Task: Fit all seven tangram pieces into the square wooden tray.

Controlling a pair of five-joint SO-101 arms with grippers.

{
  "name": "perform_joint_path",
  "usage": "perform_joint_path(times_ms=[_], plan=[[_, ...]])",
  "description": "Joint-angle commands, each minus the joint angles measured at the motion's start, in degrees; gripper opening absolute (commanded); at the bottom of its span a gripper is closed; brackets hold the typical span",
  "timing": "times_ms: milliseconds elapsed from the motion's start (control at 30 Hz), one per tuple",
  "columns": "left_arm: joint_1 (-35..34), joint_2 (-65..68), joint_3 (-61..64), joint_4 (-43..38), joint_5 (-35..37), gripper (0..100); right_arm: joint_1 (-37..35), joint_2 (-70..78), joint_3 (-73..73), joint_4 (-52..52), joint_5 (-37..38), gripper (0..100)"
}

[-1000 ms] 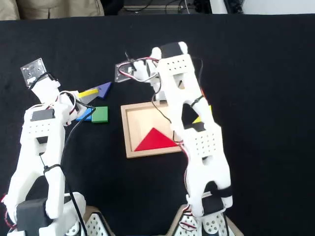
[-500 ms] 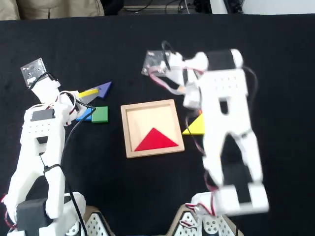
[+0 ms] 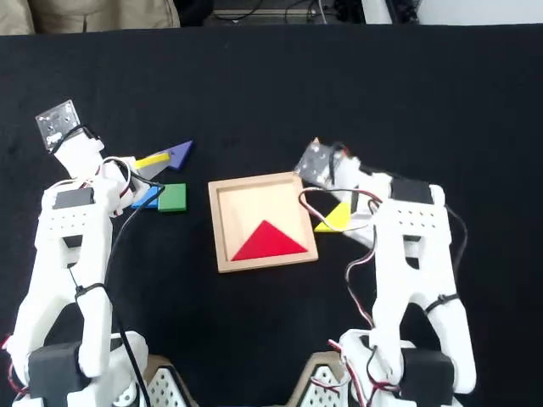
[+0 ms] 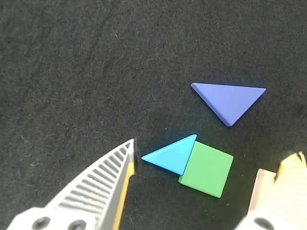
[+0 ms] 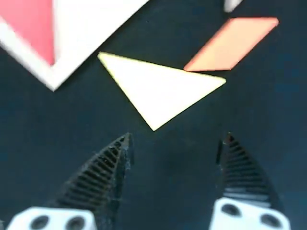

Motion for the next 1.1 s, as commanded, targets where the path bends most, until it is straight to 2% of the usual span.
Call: perform_joint_path(times_ms=[0,133,200,267,467,600,733,833,933,1067], plan=[[-0.4,-0.35,-0.57,-1.05,0.26,44,-2.73,-2.07,-1.98,1.41,-28.22,28.6],[-0.31,-0.35,-0.57,-0.97,0.26,44,-3.43,-2.15,-3.82,1.05,-51.08,28.6],[-0.31,-0.35,-0.48,-0.79,0.26,44,-5.63,-2.15,-4.7,0.88,-58.64,28.6],[-0.31,-0.35,-0.48,-0.7,0.26,44,-8.62,-2.24,-4.97,0.97,-63.03,28.6],[-0.31,-0.35,-0.48,-0.62,0.44,44,-10.29,-2.07,-3.65,-2.9,-63.74,28.6],[-0.31,-0.35,-0.48,-0.53,0.53,44,-9.23,-1.45,-3.03,-4.66,-73.23,29.0],[-0.31,-0.35,-0.48,-0.53,0.53,44,-6.95,2.24,-3.3,-8.18,-75.34,29.1],[-0.31,-0.35,-0.48,-0.53,0.53,44,-7.65,6.9,-5.14,-6.33,-75.69,34.5],[-0.31,-0.35,-0.48,-0.53,0.53,44,-7.74,13.05,-7.96,-2.29,-79.3,41.8],[-0.31,-0.35,-0.48,-0.53,0.53,44,-5.98,22.2,-13.05,-1.14,-82.37,42.8]])
